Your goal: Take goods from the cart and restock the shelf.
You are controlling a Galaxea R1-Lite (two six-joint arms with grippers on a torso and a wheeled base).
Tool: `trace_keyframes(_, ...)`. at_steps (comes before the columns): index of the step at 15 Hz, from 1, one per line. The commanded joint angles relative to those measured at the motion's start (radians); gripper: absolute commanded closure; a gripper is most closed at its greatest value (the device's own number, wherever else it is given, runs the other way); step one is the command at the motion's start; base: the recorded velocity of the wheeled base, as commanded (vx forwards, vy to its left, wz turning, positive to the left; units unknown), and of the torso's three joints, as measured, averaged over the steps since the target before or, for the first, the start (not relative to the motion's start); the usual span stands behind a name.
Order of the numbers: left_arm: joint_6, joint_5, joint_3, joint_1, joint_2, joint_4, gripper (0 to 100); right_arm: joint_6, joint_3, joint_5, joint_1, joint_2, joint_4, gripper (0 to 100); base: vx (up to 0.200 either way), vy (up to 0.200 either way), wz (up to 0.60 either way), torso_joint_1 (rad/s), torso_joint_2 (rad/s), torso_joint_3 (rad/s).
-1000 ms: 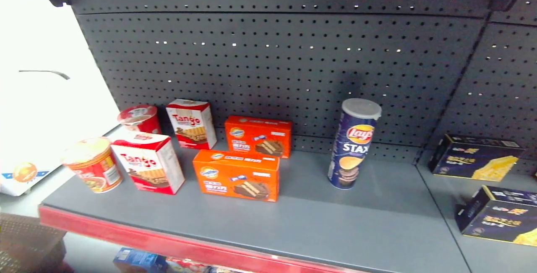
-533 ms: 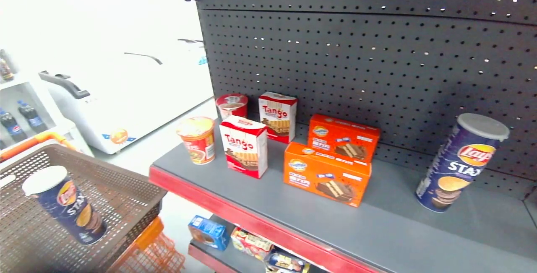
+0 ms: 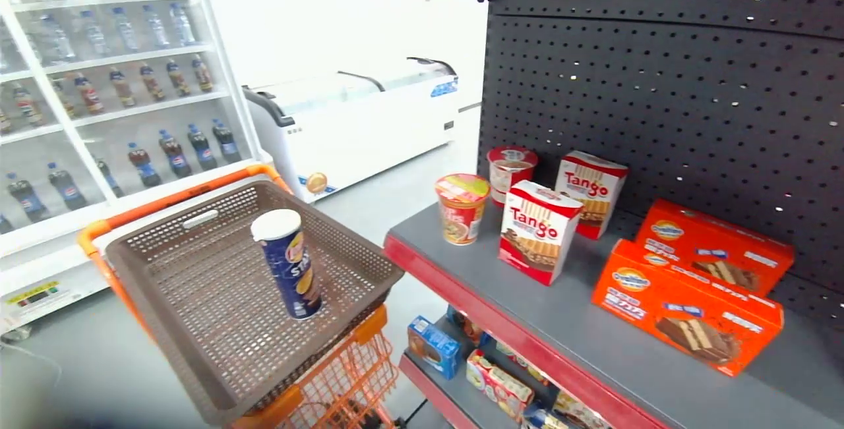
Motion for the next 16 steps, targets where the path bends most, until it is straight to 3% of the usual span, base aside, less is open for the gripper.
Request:
trace_keyframes(1, 0.001, 0.001, 0.002, 0.0, 0.001, -0.003, 0, 0.001, 0.0, 0.002, 0.0, 0.001, 0.001, 0, 0.0, 0.0, 0.6, 0.002, 0.01, -0.002)
trace_keyframes(6, 0.003, -0.001, 0.002, 0.0, 0.001, -0.003, 0, 0.001, 0.0, 0.0, 0.0, 0.001, 0.0, 0, 0.0, 0.0, 0.0, 0.0, 0.0, 0.0)
trace_keyframes(7, 0.0, 0.026, 0.001, 0.002, 0.001, -0.008, 0, 0.001, 0.0, 0.0, 0.0, 0.001, 0.001, 0, 0.0, 0.0, 0.0, 0.0, 0.0, 0.0)
trace_keyframes(8, 0.035, 0.052, -0.065, 0.0, 0.01, -0.003, 0, 0.001, 0.0, 0.0, 0.0, 0.001, 0.0, 0, 0.0, 0.0, 0.0, 0.0, 0.0, 0.0)
trace_keyframes(9, 0.103, 0.042, -0.184, -0.014, 0.116, 0.024, 0, 0.001, 0.0, 0.0, 0.0, 0.001, 0.0, 0, 0.0, 0.0, 0.0, 0.0, 0.0, 0.0)
trace_keyframes(10, 0.115, 0.045, -0.28, -0.021, 0.233, 0.057, 0, 0.001, 0.0, 0.0, 0.0, 0.001, 0.001, 0, 0.0, 0.0, 0.0, 0.0, 0.0, 0.0)
trace_keyframes(13, 0.123, 0.042, -0.411, -0.02, 0.471, 0.052, 0, 0.001, 0.0, 0.0, 0.0, 0.001, 0.0, 0, 0.0, 0.0, 0.0, 0.0, 0.0, 0.0)
trace_keyframes(14, 0.123, 0.042, -0.518, -0.021, 0.644, 0.06, 0, 0.001, 0.0, 0.0, 0.0, 0.001, 0.0, 0, 0.0, 0.0, 0.0, 0.0, 0.0, 0.0)
trace_keyframes(16, 0.121, 0.044, -0.627, -0.037, 0.898, 0.015, 0, 0.001, 0.0, 0.0, 0.0, 0.001, 0.001, 0, 0.0, 0.0, 0.0, 0.0, 0.0, 0.0)
